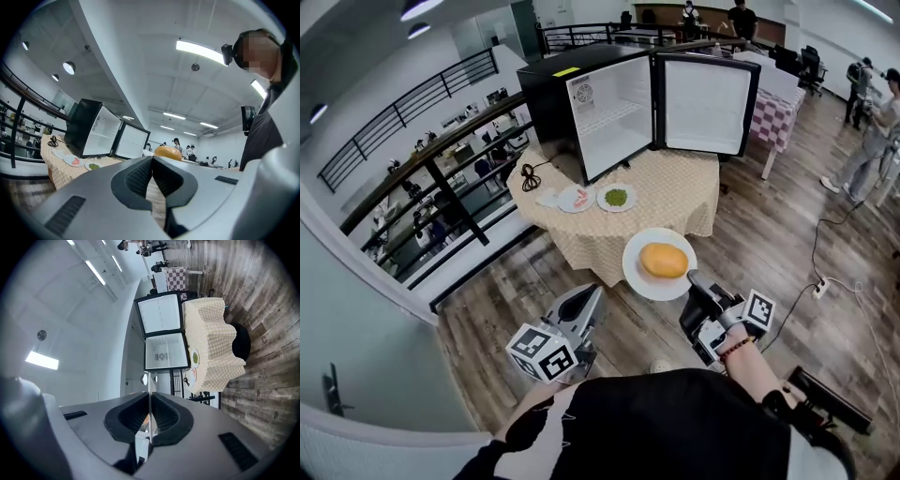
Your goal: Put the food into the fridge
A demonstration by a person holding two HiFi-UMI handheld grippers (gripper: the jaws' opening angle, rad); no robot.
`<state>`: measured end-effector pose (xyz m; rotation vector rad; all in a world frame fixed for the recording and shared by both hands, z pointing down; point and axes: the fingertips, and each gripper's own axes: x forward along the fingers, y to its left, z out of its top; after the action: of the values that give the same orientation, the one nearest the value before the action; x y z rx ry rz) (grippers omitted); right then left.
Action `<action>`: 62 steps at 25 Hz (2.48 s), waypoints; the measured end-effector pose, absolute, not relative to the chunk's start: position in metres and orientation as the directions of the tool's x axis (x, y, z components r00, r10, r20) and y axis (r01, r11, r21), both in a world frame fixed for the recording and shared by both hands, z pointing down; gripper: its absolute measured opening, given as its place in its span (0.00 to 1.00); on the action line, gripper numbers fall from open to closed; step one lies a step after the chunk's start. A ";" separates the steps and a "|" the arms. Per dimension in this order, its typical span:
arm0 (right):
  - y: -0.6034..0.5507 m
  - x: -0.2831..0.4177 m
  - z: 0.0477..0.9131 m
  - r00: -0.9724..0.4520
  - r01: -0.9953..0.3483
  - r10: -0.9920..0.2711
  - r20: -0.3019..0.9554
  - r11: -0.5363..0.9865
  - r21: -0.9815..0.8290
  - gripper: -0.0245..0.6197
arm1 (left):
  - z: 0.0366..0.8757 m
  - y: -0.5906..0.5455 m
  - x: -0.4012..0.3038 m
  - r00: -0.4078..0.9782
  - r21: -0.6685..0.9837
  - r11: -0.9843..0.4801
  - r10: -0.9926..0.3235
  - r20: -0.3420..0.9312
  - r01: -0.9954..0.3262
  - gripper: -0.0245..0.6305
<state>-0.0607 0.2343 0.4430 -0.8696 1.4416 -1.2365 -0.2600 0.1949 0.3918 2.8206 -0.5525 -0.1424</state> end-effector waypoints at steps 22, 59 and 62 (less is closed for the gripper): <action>0.054 0.083 0.437 -0.301 0.079 -0.926 -0.227 0.213 -0.974 0.08 | 0.409 0.018 -0.150 0.853 0.322 -0.815 -0.520 -0.041 -0.482 0.06; -0.123 0.146 0.415 -0.198 0.093 -0.956 -0.217 0.203 -0.975 0.08 | 0.396 -0.136 -0.033 0.935 0.283 -0.898 -0.355 -0.007 -0.338 0.06; -0.148 0.152 0.411 -0.182 0.085 -0.959 -0.216 0.203 -0.975 0.08 | 0.392 -0.160 -0.022 0.947 0.267 -0.913 -0.321 -0.004 -0.309 0.06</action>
<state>0.1521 -0.1479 0.4112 -0.9066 1.3898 -1.2148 -0.0218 -0.1600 0.3916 2.8370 -0.4677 -0.0690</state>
